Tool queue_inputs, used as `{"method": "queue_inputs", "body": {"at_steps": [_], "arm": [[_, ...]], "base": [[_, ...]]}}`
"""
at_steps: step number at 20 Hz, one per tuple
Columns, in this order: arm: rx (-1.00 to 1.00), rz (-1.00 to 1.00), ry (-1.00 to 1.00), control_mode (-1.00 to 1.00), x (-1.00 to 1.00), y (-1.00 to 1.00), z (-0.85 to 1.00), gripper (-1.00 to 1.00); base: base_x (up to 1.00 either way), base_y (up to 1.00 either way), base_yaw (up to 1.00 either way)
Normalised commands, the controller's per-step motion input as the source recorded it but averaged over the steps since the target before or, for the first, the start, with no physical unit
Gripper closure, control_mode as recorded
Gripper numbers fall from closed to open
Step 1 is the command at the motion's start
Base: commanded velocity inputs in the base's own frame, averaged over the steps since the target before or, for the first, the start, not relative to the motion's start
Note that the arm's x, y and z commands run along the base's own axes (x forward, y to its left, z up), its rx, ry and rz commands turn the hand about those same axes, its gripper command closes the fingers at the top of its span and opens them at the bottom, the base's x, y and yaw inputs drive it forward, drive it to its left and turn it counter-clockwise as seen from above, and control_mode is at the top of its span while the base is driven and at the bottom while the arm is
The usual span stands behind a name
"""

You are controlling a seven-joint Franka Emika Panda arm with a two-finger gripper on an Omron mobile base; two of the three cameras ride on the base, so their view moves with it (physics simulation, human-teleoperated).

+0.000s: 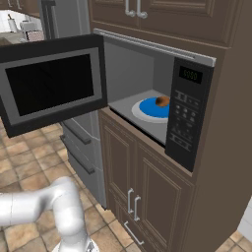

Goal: Pick the potato from the counter and place it in the microwave. Then turn on the microwave.

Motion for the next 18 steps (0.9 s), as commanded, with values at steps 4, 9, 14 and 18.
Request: {"method": "queue_inputs", "body": {"at_steps": [4, 9, 14, 18], "arm": [[-0.02, 0.0, 0.0, -1.0, 0.29, 0.14, -0.01, -1.0], [-0.02, 0.0, 0.0, -1.0, 0.28, 0.16, -0.04, -1.0], [0.0, -0.02, 0.0, -1.0, 0.29, 0.04, -0.01, -1.0], [0.0, -0.03, 0.0, -1.0, 0.2, 0.0, 0.0, -1.0]], "base": [[0.0, 0.0, 0.0], [0.0, 0.0, 0.0], [0.0, 0.0, 0.0], [0.0, 0.0, 0.0]]}}
